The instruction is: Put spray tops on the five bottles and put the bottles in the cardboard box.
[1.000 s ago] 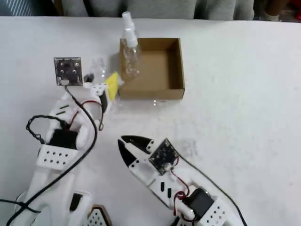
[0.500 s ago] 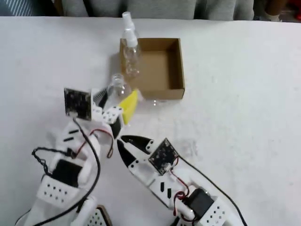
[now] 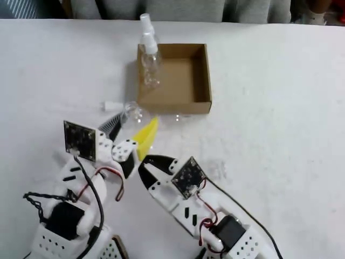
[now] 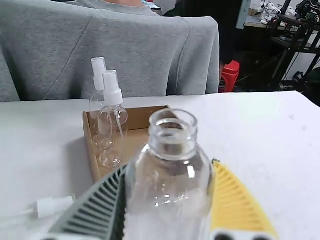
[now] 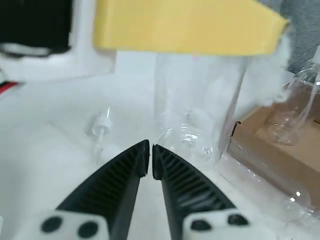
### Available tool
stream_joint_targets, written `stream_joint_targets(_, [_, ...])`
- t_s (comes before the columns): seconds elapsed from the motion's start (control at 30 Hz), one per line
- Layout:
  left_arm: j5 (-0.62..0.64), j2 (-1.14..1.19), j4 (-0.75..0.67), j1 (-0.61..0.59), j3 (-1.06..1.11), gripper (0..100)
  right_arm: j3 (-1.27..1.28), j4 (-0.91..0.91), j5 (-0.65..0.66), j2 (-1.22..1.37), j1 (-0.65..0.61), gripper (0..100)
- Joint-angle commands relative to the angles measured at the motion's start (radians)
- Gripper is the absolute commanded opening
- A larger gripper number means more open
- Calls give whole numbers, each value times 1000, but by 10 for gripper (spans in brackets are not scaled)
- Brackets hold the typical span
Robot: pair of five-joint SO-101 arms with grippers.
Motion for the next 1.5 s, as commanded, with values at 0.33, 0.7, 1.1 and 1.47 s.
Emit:
stream_joint_targets(0.33, [5,-10,37,13,5,23,11,-15,-8,-4,61,15])
stream_joint_targets(0.7, [11,-8,-100,-289,49,23,6,199,21,-4,67,15])
stream_joint_targets(1.1, [14,163,28,-628,-87,23,-92,291,58,7,225,15])
stream_joint_targets(1.47, [83,680,23,-814,-404,23,-175,38,54,343,88,15])
